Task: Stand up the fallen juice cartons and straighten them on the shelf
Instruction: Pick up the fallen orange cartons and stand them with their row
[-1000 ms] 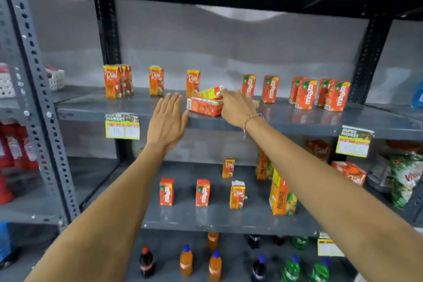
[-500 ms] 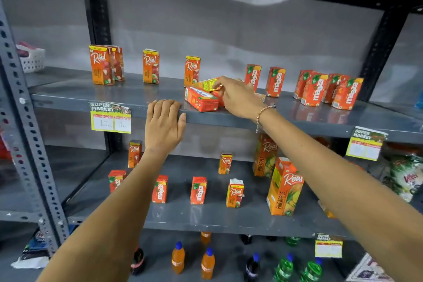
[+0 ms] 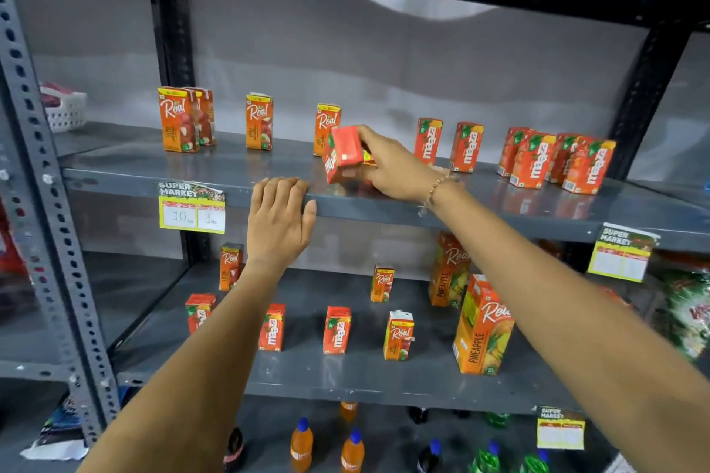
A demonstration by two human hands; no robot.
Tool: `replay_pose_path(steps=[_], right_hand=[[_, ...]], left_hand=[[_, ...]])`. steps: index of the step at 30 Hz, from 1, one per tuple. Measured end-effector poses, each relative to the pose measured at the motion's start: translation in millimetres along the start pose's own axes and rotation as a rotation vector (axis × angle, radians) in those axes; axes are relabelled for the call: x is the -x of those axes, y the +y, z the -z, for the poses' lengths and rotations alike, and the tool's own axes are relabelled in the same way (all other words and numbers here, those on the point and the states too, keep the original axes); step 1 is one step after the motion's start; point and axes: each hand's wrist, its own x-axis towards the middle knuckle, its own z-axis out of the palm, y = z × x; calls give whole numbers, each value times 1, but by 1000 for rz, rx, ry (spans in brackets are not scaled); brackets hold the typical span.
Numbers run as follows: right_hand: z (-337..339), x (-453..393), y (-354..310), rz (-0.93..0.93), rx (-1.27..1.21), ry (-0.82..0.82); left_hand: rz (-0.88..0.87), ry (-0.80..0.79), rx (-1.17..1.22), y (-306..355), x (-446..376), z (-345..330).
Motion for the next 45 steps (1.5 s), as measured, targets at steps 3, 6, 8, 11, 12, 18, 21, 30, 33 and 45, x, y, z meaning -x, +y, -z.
replay_pose_path(steps=[3,6,8,11,12,18,21,30,33,45], right_hand=[[-9,24,-7,-164,-688,181],[-14,37,-13,-282,-1357,295],[-9,42,-19,-328,-1628,321],[0,51,-32,-340,-1693,289],[2,55,-36,-326,-1672,272],[19,75,-61,-203,-1607,140],[22,79,-64,-168,-1604,93],[35,65,-38,-471,-1668,289],[37,66,-22,-466,-1631,323],[78,46,108,-729,-669,742]], left_hand=[[3,-12,-5,2,-1,3],[86,-41,-22,12,-5,10],[74,-66,2,23,-9,14],[-38,-102,29,42,-10,12],[-35,-110,33,47,-10,11],[-31,-120,2,50,-8,9],[-34,-105,-7,51,-9,12],[-38,-179,-2,49,-8,13],[-38,-174,3,48,-8,11],[-43,-204,-15,45,-8,8]])
